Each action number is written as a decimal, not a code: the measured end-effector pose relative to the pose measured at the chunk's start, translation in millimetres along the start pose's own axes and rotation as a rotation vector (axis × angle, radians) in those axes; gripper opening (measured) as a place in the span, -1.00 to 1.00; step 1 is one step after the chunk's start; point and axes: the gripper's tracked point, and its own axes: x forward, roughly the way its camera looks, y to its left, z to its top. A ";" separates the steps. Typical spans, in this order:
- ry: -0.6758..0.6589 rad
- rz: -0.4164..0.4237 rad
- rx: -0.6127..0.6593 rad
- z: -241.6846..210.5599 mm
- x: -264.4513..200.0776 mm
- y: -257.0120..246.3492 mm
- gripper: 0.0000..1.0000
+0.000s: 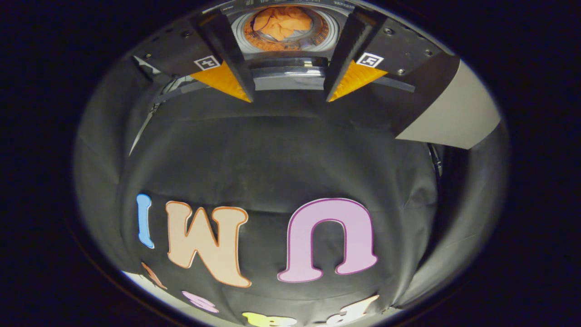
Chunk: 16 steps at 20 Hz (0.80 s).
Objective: Put the clothes into the washing machine and then close the washing machine lid.
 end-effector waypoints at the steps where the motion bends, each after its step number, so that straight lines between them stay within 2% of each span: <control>1: 0.007 0.002 -0.001 -6.9 -4.9 1.4 0.87; 7: 0.062 0.001 0.039 -52.0 -27.3 -4.4 0.88; 16: 0.007 0.018 0.049 -50.0 -50.2 -12.8 0.87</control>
